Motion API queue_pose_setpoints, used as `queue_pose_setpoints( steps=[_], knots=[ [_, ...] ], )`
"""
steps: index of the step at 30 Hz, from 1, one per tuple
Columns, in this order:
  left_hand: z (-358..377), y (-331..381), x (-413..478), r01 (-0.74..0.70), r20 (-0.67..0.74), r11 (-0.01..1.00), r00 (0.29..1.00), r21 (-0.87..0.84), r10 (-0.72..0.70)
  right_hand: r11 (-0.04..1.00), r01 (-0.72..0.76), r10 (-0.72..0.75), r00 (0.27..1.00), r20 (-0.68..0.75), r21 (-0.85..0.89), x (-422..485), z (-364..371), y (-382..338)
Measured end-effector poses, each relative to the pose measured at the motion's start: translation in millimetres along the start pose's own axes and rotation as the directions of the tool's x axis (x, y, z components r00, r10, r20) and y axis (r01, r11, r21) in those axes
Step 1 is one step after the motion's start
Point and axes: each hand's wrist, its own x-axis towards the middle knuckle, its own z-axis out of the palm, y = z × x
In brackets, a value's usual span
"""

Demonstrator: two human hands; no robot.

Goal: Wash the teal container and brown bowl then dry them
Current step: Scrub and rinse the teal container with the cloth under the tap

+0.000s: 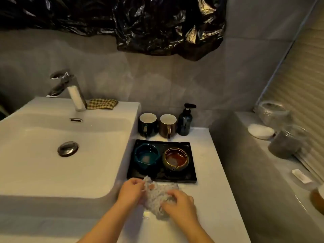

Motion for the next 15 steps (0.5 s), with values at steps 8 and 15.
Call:
queue_pose_setpoints(
  steps=[8,15],
  knots=[
    [11,19,40,0.037,-0.120,0.998,0.992,-0.045,-0.042,0.930,0.130,-0.109,0.991,0.080,-0.345,25,4,-2],
    [26,33,61,0.108,-0.220,0.994,0.969,-0.024,-0.111,0.935,0.116,-0.105,0.993,0.051,-0.336,36,6,-3]
  ],
)
